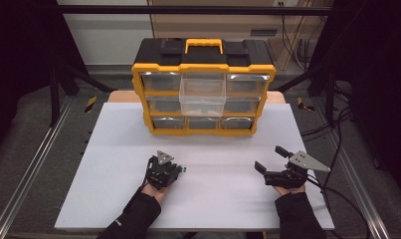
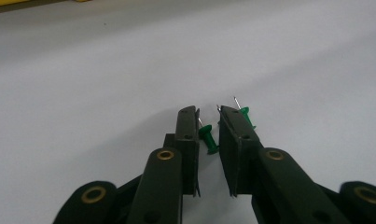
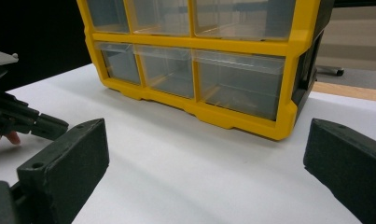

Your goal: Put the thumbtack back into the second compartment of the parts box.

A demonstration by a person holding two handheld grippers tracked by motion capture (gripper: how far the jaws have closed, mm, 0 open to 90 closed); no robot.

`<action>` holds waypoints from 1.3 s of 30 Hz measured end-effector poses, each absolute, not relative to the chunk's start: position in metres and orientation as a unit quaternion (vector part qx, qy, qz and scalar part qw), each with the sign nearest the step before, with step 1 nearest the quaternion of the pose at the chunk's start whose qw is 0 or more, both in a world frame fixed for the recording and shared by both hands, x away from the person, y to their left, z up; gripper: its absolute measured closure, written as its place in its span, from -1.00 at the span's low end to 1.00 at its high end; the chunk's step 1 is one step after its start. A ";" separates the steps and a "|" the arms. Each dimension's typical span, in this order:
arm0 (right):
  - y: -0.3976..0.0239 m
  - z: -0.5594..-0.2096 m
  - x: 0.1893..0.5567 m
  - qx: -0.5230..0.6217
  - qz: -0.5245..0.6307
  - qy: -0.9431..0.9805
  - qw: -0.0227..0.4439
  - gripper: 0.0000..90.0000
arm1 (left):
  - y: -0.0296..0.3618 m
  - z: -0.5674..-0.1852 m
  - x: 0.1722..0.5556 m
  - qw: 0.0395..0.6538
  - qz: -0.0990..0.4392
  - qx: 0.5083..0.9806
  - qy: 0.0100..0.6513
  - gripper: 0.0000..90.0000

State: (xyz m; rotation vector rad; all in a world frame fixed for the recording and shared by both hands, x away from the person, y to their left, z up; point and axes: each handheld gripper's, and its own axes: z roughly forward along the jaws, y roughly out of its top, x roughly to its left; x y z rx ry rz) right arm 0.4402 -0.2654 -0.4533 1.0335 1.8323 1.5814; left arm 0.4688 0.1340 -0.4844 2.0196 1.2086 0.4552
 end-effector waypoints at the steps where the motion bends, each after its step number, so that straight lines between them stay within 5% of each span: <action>1: -0.265 -0.453 0.440 0.380 0.581 0.674 0.253 -0.99 | 0.134 -0.484 0.469 0.363 0.178 0.785 0.470 0.76; 39: -0.264 -0.454 0.441 0.378 0.582 0.678 0.243 -0.99 | 0.159 -0.440 0.458 0.435 0.179 0.769 0.433 0.89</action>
